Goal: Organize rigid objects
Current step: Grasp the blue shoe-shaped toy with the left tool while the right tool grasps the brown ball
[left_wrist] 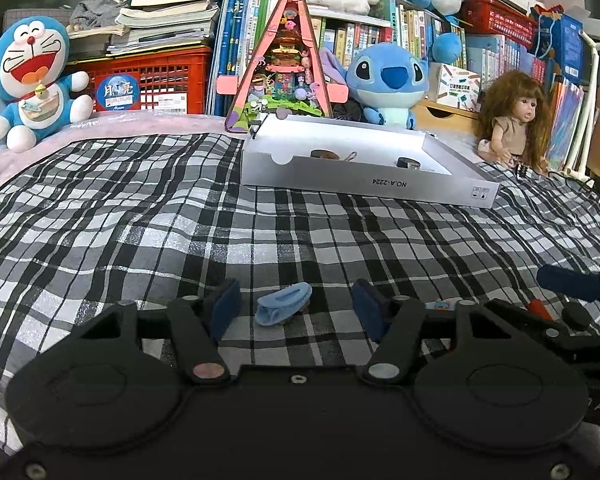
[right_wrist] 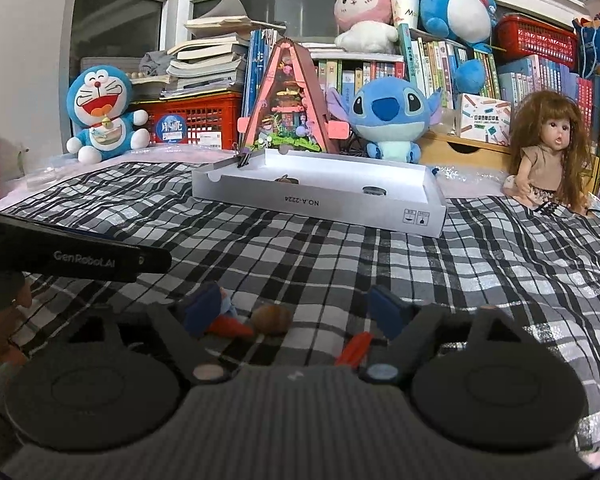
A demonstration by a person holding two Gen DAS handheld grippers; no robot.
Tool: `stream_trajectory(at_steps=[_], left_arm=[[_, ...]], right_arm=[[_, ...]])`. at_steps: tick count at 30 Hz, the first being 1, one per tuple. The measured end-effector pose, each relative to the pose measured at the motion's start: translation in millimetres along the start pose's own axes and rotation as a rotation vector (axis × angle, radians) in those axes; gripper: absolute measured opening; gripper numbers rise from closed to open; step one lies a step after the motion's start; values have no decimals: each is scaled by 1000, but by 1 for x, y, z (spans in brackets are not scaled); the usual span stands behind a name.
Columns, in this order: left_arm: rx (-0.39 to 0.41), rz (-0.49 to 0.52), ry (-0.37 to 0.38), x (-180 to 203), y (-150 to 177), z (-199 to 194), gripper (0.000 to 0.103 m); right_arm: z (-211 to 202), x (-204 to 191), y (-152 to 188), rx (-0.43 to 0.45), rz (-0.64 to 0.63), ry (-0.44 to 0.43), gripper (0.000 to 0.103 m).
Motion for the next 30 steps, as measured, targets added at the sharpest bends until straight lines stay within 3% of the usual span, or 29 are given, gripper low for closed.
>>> stream_trajectory(at_steps=[3,5,8,13,24,26,27,30], left_arm=[[-6,-12,7,-1,-1,1,48],[-11,-6,7,-1,-1,1,42],[-17,11,6,0,0,1,35],[-25,22,13,2,2,-1,26],[-32,41,14,4,3,2,25],[-32,42,8,4,2,4,22],[-32,42,5,4,2,5,16],[-27,35,-1,4,1,5,15]], right_arm=[[-2,0,1,-2,0,-1,74],[-1,0,3,-15,-2,-4,62],[1,-2,6,-28,-11,-10,54],[2,-5,8,-36,-25,-17,46],[1,-11,11,-52,-26,-54,30],[1,-13,11,-53,-27,-59,27],[1,-13,11,-53,-26,-61,27],[0,-13,11,-53,-21,-69,26]])
Point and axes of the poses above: each gripper's, at about its wrist camera, not at the fingertips, and z roughly the way its jaws point, x to its right, y to its underside, the point moved 10 cm from there along z, roughly the way its jaws point, and after that the axes turned 7 degrees about y, right-handed, at the moved point
